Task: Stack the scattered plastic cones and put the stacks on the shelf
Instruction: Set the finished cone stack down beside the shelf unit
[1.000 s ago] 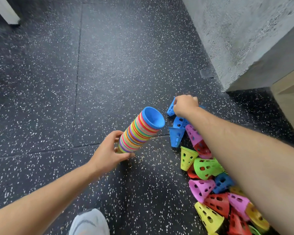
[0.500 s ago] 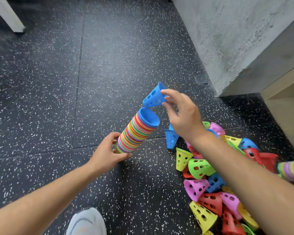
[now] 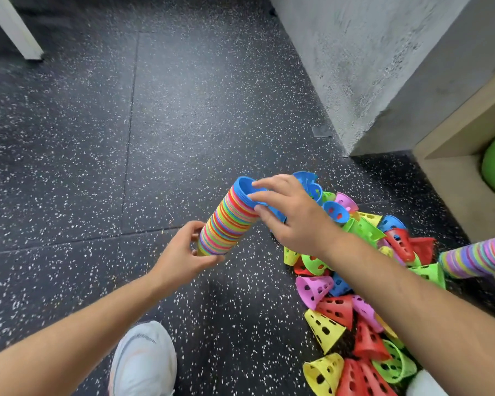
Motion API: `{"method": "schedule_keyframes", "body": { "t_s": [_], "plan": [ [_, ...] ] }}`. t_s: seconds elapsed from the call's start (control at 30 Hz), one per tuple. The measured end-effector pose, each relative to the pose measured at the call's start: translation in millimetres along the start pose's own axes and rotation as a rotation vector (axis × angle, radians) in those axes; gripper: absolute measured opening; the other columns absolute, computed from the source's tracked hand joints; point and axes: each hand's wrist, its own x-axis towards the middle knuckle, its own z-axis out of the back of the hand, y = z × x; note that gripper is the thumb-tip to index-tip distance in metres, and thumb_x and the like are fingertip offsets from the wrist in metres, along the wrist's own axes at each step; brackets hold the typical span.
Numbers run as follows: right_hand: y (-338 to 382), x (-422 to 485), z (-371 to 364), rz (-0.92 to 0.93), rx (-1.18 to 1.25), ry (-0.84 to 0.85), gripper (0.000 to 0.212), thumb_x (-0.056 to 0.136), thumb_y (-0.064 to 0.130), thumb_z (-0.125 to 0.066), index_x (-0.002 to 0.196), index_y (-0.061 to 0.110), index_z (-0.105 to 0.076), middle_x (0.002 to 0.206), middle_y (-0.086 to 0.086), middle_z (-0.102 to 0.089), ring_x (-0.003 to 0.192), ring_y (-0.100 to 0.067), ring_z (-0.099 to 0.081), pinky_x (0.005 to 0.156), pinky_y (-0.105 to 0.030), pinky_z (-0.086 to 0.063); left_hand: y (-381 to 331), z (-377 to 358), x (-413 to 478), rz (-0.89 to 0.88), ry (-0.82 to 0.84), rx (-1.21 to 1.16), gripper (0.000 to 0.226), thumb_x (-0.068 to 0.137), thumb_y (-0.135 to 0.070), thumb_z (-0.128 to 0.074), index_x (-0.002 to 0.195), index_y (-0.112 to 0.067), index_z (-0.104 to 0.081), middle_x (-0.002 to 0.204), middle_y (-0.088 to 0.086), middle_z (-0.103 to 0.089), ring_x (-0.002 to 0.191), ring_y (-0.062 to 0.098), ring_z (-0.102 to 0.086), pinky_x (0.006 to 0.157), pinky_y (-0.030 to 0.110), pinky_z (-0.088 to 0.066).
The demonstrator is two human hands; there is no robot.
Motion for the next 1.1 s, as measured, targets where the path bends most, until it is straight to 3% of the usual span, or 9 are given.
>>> {"method": "schedule_keyframes", "body": {
  "t_s": [0.2, 0.33, 0.43, 0.53, 0.67, 0.77, 0.87, 1.03, 1.1],
  "plan": [
    [15, -8, 34, -0.093, -0.032, 0.176, 0.054, 0.100, 0.013, -0.055, 0.151, 0.015, -0.039, 0.153, -0.008, -0.039, 0.142, -0.024, -0.038, 0.118, -0.033, -0.029, -26, -8, -6, -0.037, 0.007, -0.017, 0.059, 0.072, -0.025, -0.094, 0.119, -0.032, -0.059, 0.119, -0.017, -0.067, 0.111, -0.002, -0.060, 0.078, 0.007, -0.046],
    [16, -14, 72, -0.104, -0.128, 0.311, 0.061, 0.100, 0.012, -0.053, 0.154, 0.028, -0.031, 0.160, -0.005, -0.026, 0.146, -0.024, -0.029, 0.120, -0.034, -0.027, -59, -17, 2, -0.082, 0.045, 0.006, 0.058, 0.070, -0.032, -0.095, 0.116, -0.036, -0.060, 0.116, -0.017, -0.069, 0.112, 0.002, -0.062, 0.093, 0.032, -0.055],
    [10, -20, 115, -0.190, -0.129, 0.359, 0.072, 0.096, 0.009, -0.056, 0.157, 0.030, -0.024, 0.160, -0.001, -0.025, 0.147, -0.018, -0.025, 0.121, -0.032, -0.023, -101, -29, 14, -0.137, 0.087, 0.038, 0.061, 0.062, -0.051, -0.092, 0.112, -0.040, -0.061, 0.110, -0.023, -0.070, 0.106, -0.005, -0.063, 0.094, 0.037, -0.056],
    [2, -30, 160, -0.251, -0.078, 0.242, 0.083, 0.085, 0.000, -0.063, 0.156, 0.022, -0.026, 0.150, -0.001, -0.037, 0.138, -0.013, -0.037, 0.117, -0.026, -0.028, -153, -42, 25, -0.204, 0.120, 0.085, 0.069, 0.051, -0.072, -0.082, 0.109, -0.039, -0.062, 0.104, -0.020, -0.072, 0.097, -0.005, -0.064, 0.087, 0.034, -0.056],
    [-17, -62, 206, -0.434, -0.097, 0.020, 0.093, 0.081, 0.006, -0.065, 0.156, 0.034, -0.018, 0.139, 0.006, -0.040, 0.116, -0.003, -0.044, 0.099, -0.008, -0.032, -229, -56, 33, -0.308, 0.179, 0.200, 0.068, 0.047, -0.077, -0.077, 0.101, -0.039, -0.062, 0.094, -0.016, -0.070, 0.086, -0.002, -0.063, 0.077, 0.029, -0.053],
    [-29, -92, 224, -0.557, -0.030, -0.183, 0.095, 0.080, 0.007, -0.066, 0.154, 0.041, -0.017, 0.138, 0.005, -0.042, 0.119, -0.011, -0.051, 0.107, -0.029, -0.042, -284, -62, 33, -0.370, 0.258, 0.267, 0.068, 0.046, -0.076, -0.076, 0.099, -0.036, -0.061, 0.087, -0.021, -0.069, 0.074, -0.007, -0.061, 0.062, 0.016, -0.048],
    [-38, -124, 226, -0.620, 0.024, -0.380, 0.094, 0.080, 0.007, -0.072, 0.155, 0.035, -0.022, 0.143, -0.002, -0.045, 0.125, -0.017, -0.052, 0.107, -0.040, -0.045, -327, -75, 31, -0.399, 0.336, 0.335, 0.066, 0.053, -0.065, -0.089, 0.102, -0.029, -0.064, 0.081, -0.015, -0.071, 0.062, -0.006, -0.062, 0.054, 0.018, -0.049],
    [-49, -184, 206, -0.782, 0.140, -0.633, 0.089, 0.078, 0.011, -0.080, 0.152, 0.025, -0.032, 0.131, -0.005, -0.061, 0.115, -0.021, -0.064, 0.097, -0.044, -0.052, -377, -109, 17, -0.531, 0.371, 0.586, 0.076, 0.039, -0.084, -0.069, 0.097, -0.034, -0.068, 0.084, -0.010, -0.070, 0.075, 0.005, -0.067, 0.071, 0.033, -0.057],
    [-53, -210, 199, -0.839, 0.212, -0.718, 0.087, 0.077, 0.012, -0.082, 0.149, 0.025, -0.035, 0.122, 0.000, -0.065, 0.106, -0.015, -0.067, 0.093, -0.040, -0.055, -390, -130, 12, -0.581, 0.399, 0.607, 0.075, 0.037, -0.089, -0.072, 0.095, -0.042, -0.067, 0.089, -0.013, -0.071, 0.076, 0.001, -0.066, 0.073, 0.028, -0.055]
  ]
}}
